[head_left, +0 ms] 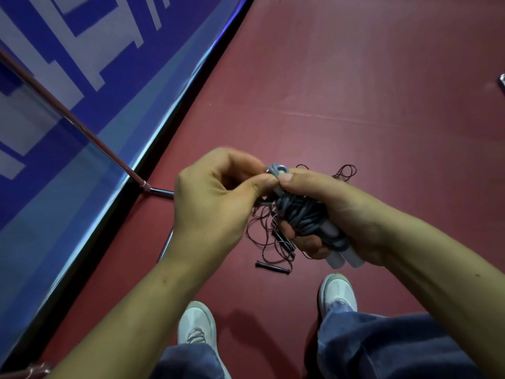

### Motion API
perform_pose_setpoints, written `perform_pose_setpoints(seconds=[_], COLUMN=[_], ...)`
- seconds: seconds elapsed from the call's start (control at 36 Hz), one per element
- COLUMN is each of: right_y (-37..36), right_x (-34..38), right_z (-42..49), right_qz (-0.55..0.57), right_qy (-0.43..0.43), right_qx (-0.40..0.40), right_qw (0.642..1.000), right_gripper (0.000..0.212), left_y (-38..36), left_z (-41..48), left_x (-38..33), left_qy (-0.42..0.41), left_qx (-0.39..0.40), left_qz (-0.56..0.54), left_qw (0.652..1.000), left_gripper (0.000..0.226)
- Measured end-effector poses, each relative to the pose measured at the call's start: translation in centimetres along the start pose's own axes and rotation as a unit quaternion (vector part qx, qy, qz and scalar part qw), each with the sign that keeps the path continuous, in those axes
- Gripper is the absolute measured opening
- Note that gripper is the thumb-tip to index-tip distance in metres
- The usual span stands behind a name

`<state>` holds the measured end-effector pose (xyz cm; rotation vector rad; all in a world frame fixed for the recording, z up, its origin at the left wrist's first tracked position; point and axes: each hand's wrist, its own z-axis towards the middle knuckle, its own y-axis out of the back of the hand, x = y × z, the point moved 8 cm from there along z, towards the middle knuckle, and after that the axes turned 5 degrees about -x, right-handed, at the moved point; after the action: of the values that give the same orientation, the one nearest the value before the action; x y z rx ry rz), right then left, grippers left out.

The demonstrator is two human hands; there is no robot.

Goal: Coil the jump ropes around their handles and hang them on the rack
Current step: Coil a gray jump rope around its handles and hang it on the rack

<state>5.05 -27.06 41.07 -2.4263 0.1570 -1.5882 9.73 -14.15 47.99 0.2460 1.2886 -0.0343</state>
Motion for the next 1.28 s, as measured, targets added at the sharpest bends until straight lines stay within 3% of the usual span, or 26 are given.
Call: perform_pose_setpoints(seconds=[0.08,0.25,0.36,0.64,0.75,0.81,0.89,0.97,1.14,1.28], right_y=[0.3,0.9,0.8,1.1,1.1,1.0,0.3,-0.1,-0.3,-0.7], right_x=[-0.3,-0.3,0.1,-0.6,-1.1,-1.6,-2.7,-2.5,-1.0,-1.1], right_z=[-0.2,-2.0,-1.9,-1.4,-1.3,-1.2,-1.3,-1.1,-0.9,-1.3], right_qz=[-0.029,-0.133,-0.189,-0.313,-0.304,-0.297,-0.294,-0.264,-0.243,-0.193], right_qy=[-0.023,-0.057,-0.051,-0.058,-0.070,-0.082,-0.114,-0.118,-0.074,-0.062], right_qx=[-0.008,-0.019,-0.022,-0.013,-0.022,-0.023,-0.007,-0.004,-0.010,-0.001], right_qw=[0.999,0.989,0.980,0.948,0.950,0.951,0.949,0.957,0.967,0.979], right_gripper=[0.059,0.026,0.022,0.018,0.018,0.020,0.033,0.035,0.034,0.031], left_y=[0.0,-1.8,-1.9,-2.6,-3.2,-3.3,-3.0,-1.7,1.0,2.2], left_z=[0.6,0.4,0.1,0.2,-0.2,-0.3,-0.1,0.5,1.6,1.7], left_x=[0.8,3.5,3.8,3.6,3.4,3.6,4.0,3.4,2.3,3.2], left_qy=[0.014,0.105,0.114,0.026,-0.027,-0.014,0.064,0.132,0.122,0.167], left_qx=[0.036,0.227,0.271,0.258,0.244,0.224,0.183,0.124,0.065,0.020], left_qz=[0.001,0.016,-0.002,0.127,0.173,0.190,0.135,-0.004,-0.054,-0.093], left_qw=[0.999,0.968,0.956,0.957,0.954,0.956,0.972,0.983,0.989,0.981], left_gripper=[0.047,0.034,0.021,0.011,0.013,0.016,0.022,0.024,0.022,0.021])
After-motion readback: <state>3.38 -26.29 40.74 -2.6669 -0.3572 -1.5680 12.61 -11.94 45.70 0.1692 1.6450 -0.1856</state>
